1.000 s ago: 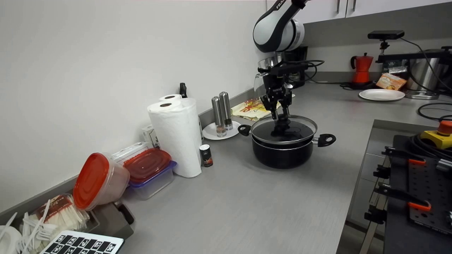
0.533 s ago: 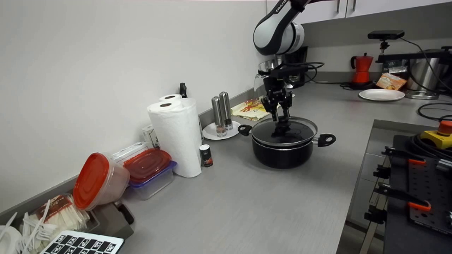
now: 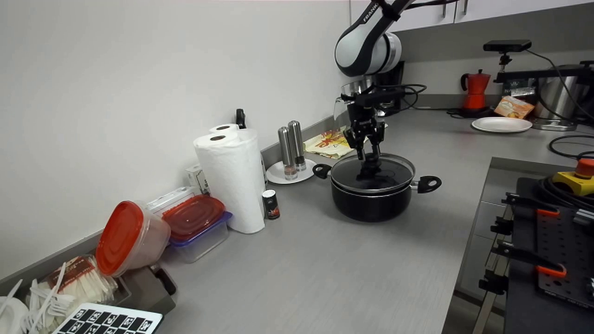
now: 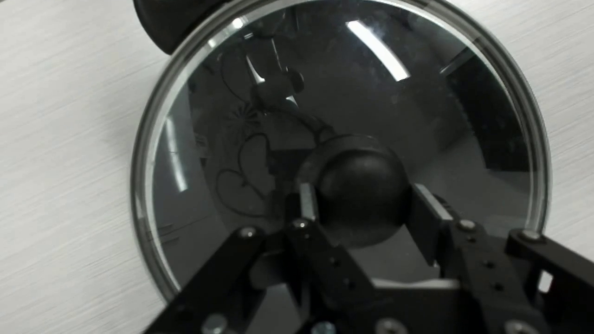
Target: Put the lid over the black pot
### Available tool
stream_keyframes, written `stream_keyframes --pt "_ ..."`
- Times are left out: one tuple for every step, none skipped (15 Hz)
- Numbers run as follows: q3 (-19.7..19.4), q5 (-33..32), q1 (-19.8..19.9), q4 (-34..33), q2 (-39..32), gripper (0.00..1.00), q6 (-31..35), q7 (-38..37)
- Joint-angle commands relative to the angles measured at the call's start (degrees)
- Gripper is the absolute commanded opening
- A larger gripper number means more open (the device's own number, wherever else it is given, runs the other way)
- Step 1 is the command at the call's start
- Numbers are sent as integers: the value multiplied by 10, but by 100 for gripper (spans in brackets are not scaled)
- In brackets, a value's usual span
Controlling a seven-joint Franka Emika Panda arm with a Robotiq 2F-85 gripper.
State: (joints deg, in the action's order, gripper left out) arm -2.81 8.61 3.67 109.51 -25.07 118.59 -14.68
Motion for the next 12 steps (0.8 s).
stream_keyframes --pt "-4 16 -3 -1 5 25 9 -13" --pt "-4 17 -3 -1 4 25 11 -14" --pt "-4 17 -2 -2 3 25 12 -15" --pt "-3 18 -2 -3 2 25 13 -16" --pt "-2 20 -2 -4 1 25 14 -16" --pt "-2 22 -2 -4 1 25 14 -15" --pt "-1 24 -1 -5 0 25 14 -14" --pt "0 28 0 -6 0 25 13 -12" --pt "1 33 0 -7 -1 25 13 -11" --pt "1 37 1 -7 -1 25 12 -11" --pt "2 42 1 -8 -2 25 12 -9" --pt "2 47 1 -8 -3 25 12 -9"
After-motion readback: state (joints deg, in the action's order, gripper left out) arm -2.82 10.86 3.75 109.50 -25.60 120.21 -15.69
